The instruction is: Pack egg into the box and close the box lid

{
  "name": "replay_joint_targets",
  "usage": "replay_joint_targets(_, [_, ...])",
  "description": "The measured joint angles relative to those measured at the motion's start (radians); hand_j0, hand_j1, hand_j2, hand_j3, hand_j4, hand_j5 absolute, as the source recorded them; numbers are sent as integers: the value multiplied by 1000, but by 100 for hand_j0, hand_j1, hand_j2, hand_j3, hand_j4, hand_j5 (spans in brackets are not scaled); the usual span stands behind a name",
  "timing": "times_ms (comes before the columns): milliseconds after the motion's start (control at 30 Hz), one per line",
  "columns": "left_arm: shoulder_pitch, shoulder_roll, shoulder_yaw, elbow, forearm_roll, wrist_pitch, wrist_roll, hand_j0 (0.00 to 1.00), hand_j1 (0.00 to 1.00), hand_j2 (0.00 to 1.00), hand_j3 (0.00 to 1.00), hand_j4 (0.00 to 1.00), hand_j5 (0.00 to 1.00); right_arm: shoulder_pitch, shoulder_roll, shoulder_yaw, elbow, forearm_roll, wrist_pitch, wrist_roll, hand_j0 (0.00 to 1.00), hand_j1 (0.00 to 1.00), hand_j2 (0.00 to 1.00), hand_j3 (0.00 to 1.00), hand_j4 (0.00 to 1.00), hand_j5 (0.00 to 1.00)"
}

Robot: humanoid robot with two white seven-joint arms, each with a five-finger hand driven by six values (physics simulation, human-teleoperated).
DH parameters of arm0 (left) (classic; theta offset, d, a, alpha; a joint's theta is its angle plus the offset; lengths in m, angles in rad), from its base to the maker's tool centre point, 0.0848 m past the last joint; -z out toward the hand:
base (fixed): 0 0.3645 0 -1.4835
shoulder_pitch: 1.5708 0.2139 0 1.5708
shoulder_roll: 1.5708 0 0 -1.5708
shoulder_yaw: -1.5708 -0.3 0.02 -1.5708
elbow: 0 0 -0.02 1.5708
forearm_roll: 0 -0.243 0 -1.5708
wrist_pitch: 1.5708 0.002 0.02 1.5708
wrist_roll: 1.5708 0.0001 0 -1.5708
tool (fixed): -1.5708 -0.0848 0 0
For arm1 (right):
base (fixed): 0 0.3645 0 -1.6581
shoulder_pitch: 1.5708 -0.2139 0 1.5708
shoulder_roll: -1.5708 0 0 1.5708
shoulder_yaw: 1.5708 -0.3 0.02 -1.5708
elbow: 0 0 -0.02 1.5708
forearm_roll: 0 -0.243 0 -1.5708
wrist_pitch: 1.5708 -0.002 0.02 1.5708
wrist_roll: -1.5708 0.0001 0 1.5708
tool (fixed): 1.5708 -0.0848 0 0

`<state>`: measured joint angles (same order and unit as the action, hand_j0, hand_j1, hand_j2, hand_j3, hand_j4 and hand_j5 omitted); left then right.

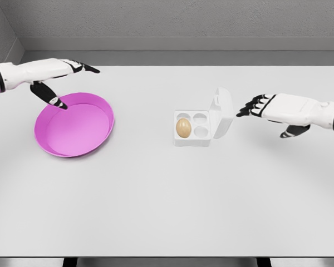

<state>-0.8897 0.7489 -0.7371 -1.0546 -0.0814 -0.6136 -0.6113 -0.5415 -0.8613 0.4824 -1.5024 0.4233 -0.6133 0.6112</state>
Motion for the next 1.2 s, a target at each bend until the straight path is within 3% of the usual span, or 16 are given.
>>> replay_joint_targets(267, [6, 2, 6, 1, 0, 0, 0, 100, 100, 100, 100, 100, 100, -12, 20, 25, -4, 17, 0, 0, 100, 100, 100, 100, 100, 100])
replay_joint_targets(500, [14, -1, 7, 1, 0, 0, 0, 100, 100, 100, 100, 100, 100, -18, 29, 27, -50, 11, 0, 0, 100, 100, 100, 100, 100, 100])
replay_joint_targets(1000, [12, 2, 7, 1, 1, 0, 0, 100, 100, 100, 100, 100, 100, -43, 121, 52, -91, 10, 0, 0, 100, 100, 100, 100, 100, 100])
replay_joint_targets(1133, [12, 1, 7, 5, 1, 0, 0, 100, 100, 100, 100, 100, 100, -46, 127, 23, -63, 3, 0, 0, 100, 100, 100, 100, 100, 100])
replay_joint_targets(1200, [12, -4, 8, 25, 1, 0, 0, 100, 100, 100, 100, 100, 100, -35, 126, -37, 5, -22, 0, 0, 100, 100, 100, 100, 100, 100])
